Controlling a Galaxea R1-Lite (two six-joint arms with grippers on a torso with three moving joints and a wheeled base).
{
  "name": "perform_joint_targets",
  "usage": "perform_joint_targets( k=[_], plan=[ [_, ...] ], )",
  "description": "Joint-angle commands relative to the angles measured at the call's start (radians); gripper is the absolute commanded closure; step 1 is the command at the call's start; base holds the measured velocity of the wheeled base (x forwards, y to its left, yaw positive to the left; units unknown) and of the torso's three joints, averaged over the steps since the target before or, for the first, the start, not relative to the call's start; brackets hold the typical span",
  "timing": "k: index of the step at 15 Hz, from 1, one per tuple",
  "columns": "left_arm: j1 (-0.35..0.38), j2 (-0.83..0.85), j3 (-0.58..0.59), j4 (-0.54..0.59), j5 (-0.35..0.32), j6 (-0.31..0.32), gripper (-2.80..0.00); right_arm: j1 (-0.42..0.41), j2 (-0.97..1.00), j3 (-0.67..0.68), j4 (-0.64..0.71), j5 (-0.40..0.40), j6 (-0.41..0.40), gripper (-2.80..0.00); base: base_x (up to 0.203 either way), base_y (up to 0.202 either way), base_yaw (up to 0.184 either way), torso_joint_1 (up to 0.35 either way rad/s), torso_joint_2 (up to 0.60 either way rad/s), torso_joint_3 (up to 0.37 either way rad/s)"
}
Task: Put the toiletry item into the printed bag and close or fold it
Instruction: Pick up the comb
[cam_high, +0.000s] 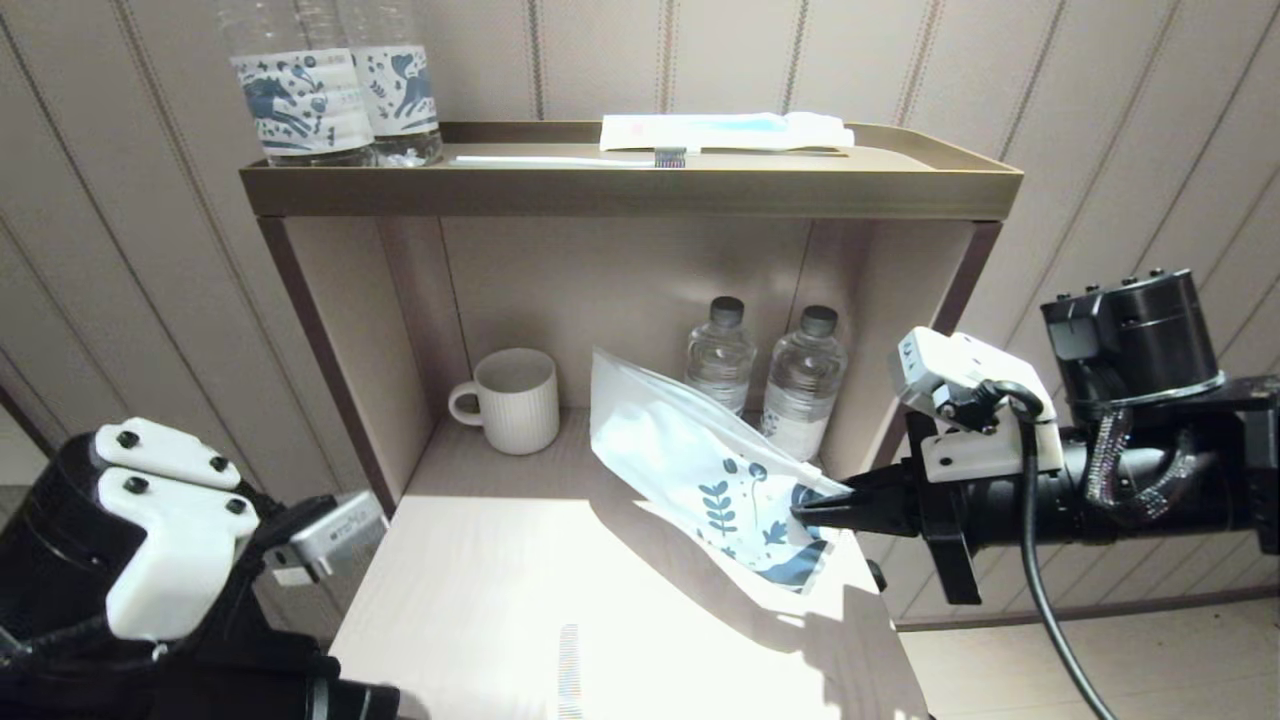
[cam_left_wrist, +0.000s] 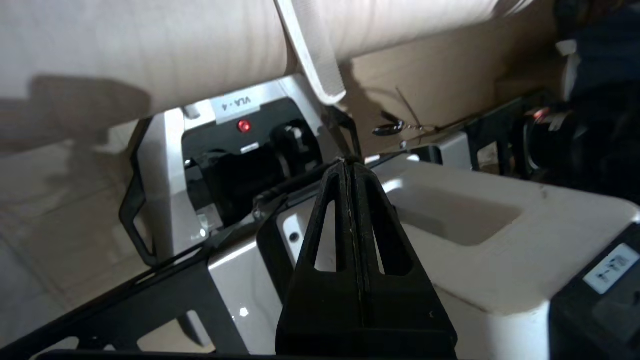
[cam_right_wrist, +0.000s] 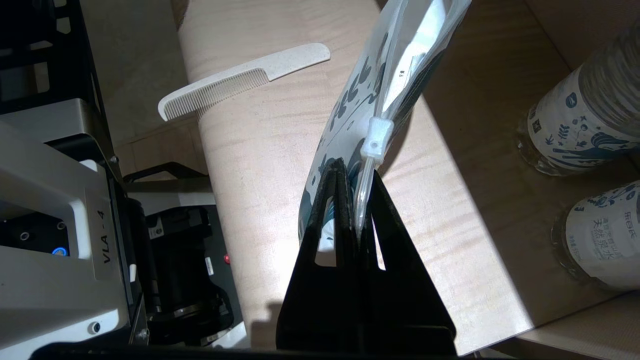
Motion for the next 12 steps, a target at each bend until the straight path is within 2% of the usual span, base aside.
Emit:
perform_joint_targets(
  k=[1,3,4,5,7,12],
  plan=[
    [-0.059,0.019,0.014,0.002,0.017,-0.008,0.0,0.004,-0.001,0.001,-0.001,0.003,-0.003,0.0,0.0,0.0,0.0,0.0,0.0,0.0],
    [-0.073,0.049,0.009,0.0,0.04,-0.014,0.0,0.006,-0.001,0.002,-0.001,0.003,-0.003,0.0,0.0,0.0,0.0,0.0,0.0,0.0],
    [-0.079,0.061,0.013,-0.001,0.041,-0.019,-2.22,0.004,-0.001,0.002,-0.001,0.003,-0.003,0.0,0.0,0.0,0.0,0.0,0.0,0.0],
    [-0.103,0.073,0.02,-0.003,0.045,-0.027,-2.8,0.003,-0.001,0.002,-0.001,0.003,-0.005,0.0,0.0,0.0,0.0,0.0,0.0,0.0],
    [-0.146,0.1,0.028,-0.014,0.057,-0.062,-2.8,0.003,-0.003,0.002,-0.002,0.003,-0.005,0.0,0.0,0.0,0.0,0.0,0.0,0.0],
    [-0.153,0.196,0.025,-0.031,0.081,-0.084,-2.8,0.003,-0.013,0.004,-0.002,0.003,-0.005,0.0,0.0,0.0,0.0,0.0,0.0,0.0]
  ],
)
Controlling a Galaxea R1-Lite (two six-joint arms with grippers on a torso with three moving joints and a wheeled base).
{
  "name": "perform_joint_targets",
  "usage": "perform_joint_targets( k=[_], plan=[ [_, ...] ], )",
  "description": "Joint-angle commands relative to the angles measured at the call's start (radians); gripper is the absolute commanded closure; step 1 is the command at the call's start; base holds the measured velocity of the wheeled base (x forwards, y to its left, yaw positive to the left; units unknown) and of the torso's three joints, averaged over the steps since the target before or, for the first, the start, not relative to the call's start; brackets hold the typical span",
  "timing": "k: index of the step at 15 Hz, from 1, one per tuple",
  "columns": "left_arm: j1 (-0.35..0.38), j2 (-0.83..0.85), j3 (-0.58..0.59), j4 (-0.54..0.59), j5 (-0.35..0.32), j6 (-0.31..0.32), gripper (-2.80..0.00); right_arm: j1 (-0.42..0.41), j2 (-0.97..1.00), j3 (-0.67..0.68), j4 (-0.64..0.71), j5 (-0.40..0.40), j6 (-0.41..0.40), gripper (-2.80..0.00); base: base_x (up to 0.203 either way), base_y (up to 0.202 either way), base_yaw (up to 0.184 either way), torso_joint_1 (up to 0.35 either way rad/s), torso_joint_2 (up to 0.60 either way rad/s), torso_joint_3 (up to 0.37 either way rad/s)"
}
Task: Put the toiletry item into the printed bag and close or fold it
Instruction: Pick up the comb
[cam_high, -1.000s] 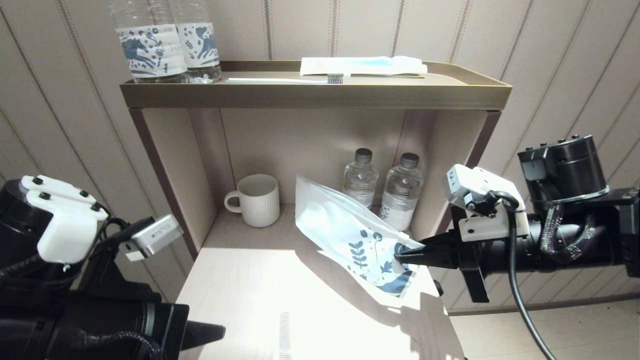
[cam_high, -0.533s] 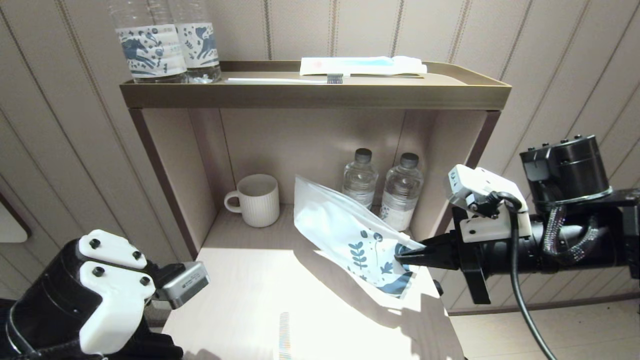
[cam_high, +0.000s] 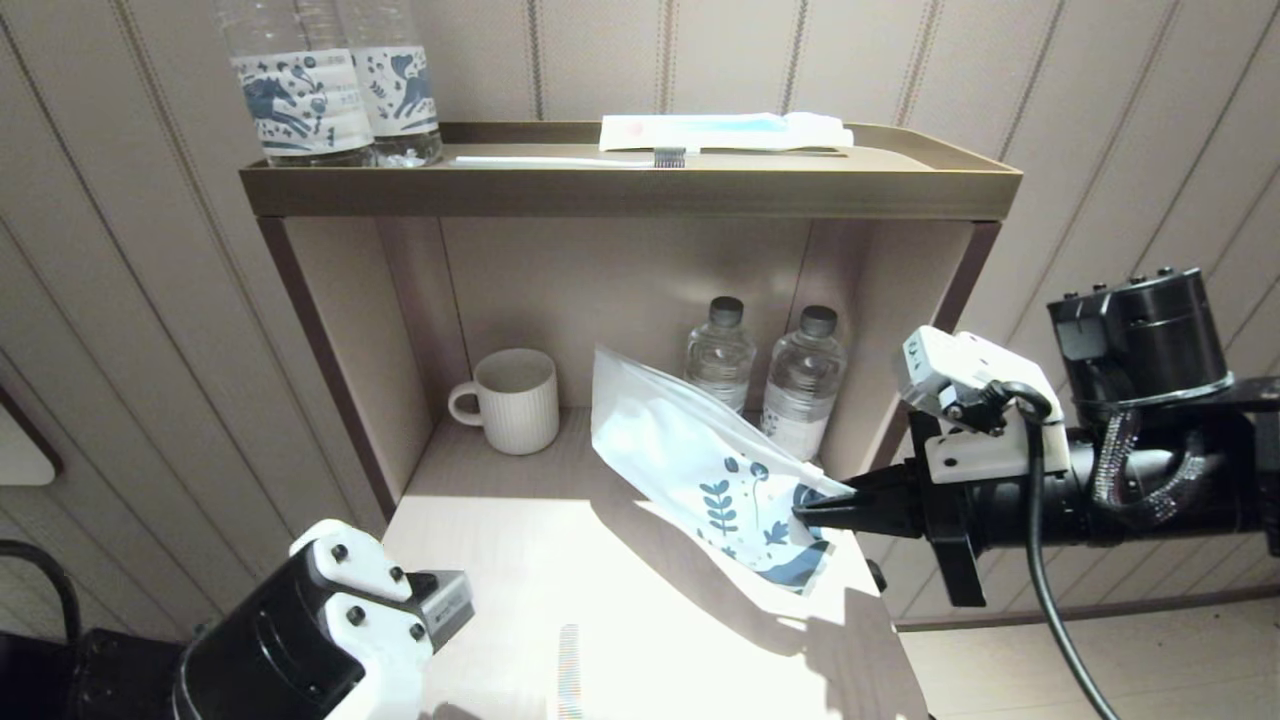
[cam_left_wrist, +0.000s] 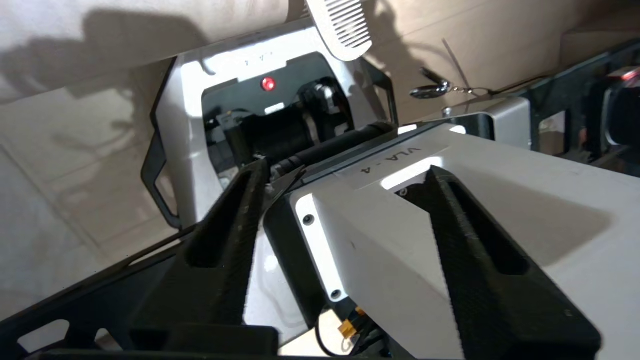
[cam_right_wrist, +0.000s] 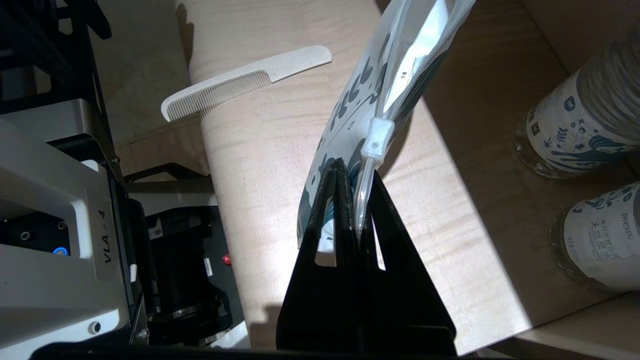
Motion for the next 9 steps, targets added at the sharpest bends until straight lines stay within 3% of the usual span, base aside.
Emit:
perform_joint_targets(
  k=[1,5,9],
  plan=[
    [-0.016,0.047,0.001,-0.016,-0.003,-0.007,-2.8,0.0,-0.009,0.002,0.0,0.004,-0.003,0.0,0.0,0.0,0.0,0.0,0.0,0.0],
    [-0.032,0.171,-0.01,-0.116,0.007,-0.002,-2.8,-0.001,-0.019,0.004,0.0,0.004,-0.003,0.0,0.0,0.0,0.0,0.0,0.0,0.0],
    [-0.032,0.223,-0.034,-0.132,0.01,0.006,-2.8,-0.002,-0.021,0.002,0.0,0.005,-0.003,0.0,0.0,0.0,0.0,0.0,0.0,0.0]
  ],
)
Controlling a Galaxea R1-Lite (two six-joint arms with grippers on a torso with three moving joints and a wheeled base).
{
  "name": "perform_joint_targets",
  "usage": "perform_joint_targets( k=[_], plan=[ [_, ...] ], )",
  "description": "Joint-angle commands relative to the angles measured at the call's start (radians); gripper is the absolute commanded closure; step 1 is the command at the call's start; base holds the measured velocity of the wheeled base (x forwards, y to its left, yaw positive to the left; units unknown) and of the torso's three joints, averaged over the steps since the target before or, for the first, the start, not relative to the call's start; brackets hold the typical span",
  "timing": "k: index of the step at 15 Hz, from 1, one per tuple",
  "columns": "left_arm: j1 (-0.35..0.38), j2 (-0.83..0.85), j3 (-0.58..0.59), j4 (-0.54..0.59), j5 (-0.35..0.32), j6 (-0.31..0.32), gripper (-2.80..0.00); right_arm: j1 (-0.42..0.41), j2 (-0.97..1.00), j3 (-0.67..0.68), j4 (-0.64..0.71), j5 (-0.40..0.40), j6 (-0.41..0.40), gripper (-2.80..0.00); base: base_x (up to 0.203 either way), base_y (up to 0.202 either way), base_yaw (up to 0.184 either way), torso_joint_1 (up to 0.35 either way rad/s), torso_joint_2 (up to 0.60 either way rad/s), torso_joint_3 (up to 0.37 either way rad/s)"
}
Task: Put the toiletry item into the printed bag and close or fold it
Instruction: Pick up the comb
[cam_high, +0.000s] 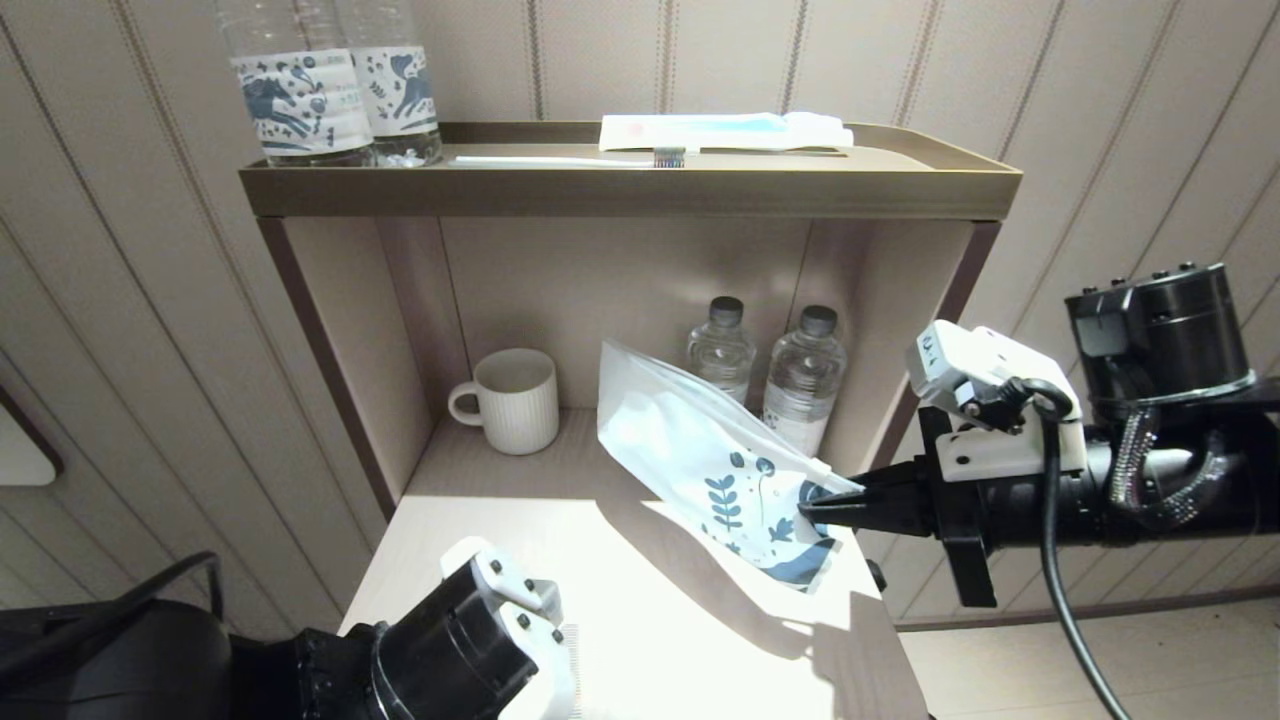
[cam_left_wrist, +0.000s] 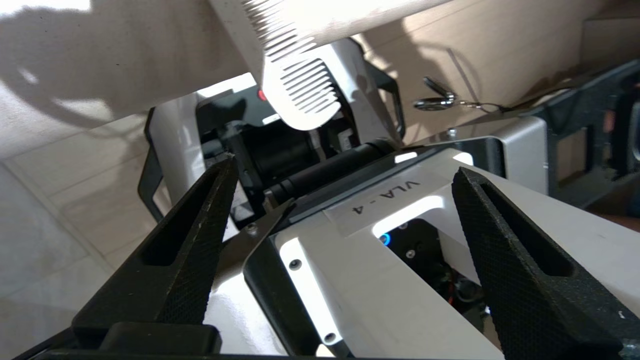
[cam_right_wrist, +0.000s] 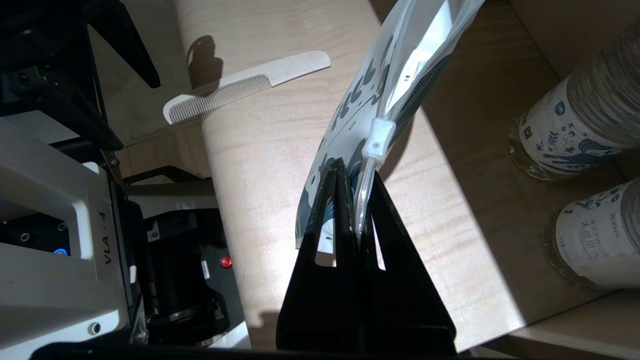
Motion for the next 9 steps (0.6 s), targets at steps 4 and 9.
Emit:
perform_joint_targets(
  k=[4,9],
  plan=[
    [0.0,0.063,0.0,-0.045,-0.001,-0.003,-2.8,0.0,-0.001,-0.001,0.0,0.004,-0.003,0.0,0.0,0.0,0.0,0.0,0.0,0.0],
    [0.003,0.073,0.012,-0.091,0.007,-0.006,-2.8,0.001,-0.005,0.001,0.001,0.005,-0.003,0.0,0.0,0.0,0.0,0.0,0.0,0.0]
  ],
)
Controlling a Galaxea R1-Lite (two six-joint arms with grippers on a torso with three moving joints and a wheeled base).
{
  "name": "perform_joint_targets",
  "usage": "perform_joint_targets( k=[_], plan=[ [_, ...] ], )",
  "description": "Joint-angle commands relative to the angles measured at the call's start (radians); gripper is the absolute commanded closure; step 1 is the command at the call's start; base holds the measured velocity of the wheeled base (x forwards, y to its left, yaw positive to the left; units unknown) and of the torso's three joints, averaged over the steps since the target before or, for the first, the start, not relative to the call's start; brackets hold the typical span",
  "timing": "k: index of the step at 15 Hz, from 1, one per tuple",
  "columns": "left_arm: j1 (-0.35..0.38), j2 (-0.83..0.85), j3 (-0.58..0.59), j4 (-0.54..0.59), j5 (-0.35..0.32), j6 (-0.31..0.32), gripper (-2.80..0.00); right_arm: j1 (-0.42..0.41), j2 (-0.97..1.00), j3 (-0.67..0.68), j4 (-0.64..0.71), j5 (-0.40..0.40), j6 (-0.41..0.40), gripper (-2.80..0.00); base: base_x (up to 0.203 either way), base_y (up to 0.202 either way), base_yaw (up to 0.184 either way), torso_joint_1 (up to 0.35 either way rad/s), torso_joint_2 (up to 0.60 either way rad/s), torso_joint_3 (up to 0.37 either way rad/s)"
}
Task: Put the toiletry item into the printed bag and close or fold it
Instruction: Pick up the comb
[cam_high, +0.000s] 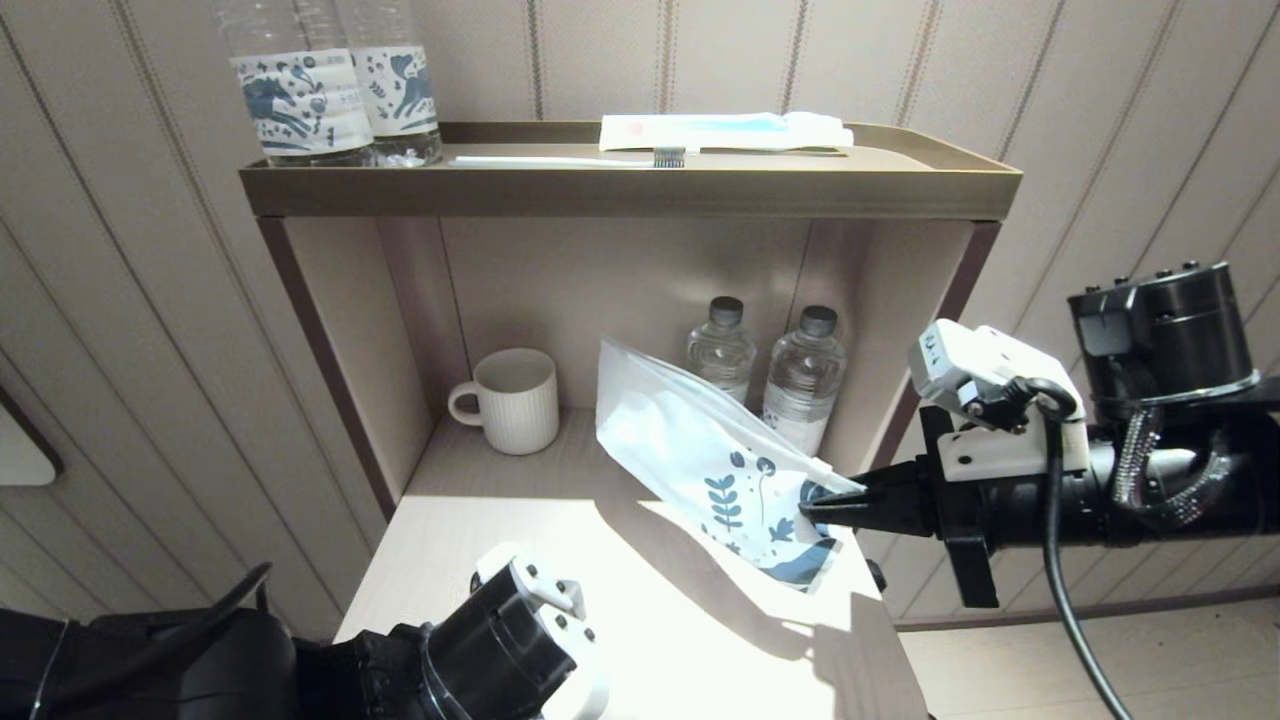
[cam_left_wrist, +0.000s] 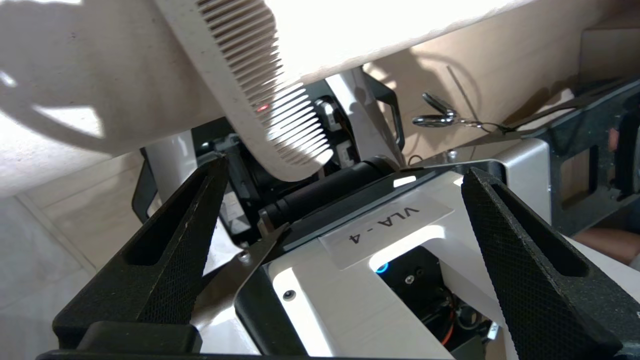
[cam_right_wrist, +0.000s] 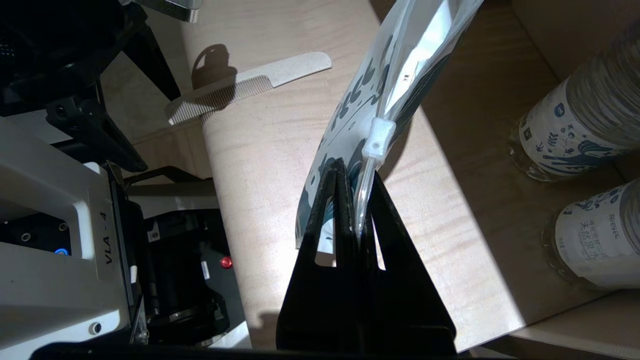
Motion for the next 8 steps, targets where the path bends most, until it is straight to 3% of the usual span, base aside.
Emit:
perform_joint_targets(
  k=[1,3,8],
  plan=[
    [0.0,0.007,0.008,0.001,0.012,-0.005,-2.8,0.003,-0.003,0.003,-0.001,0.004,-0.003,0.0,0.0,0.0,0.0,0.0,0.0,0.0],
    [0.0,0.014,0.013,0.001,0.04,-0.011,-2.8,0.005,-0.008,0.006,-0.001,0.003,-0.003,0.0,0.0,0.0,0.0,0.0,0.0,0.0],
    [0.002,0.073,-0.01,-0.061,0.03,-0.008,-2.8,0.002,-0.009,0.006,-0.001,0.003,-0.003,0.0,0.0,0.0,0.0,0.0,0.0,0.0]
  ],
)
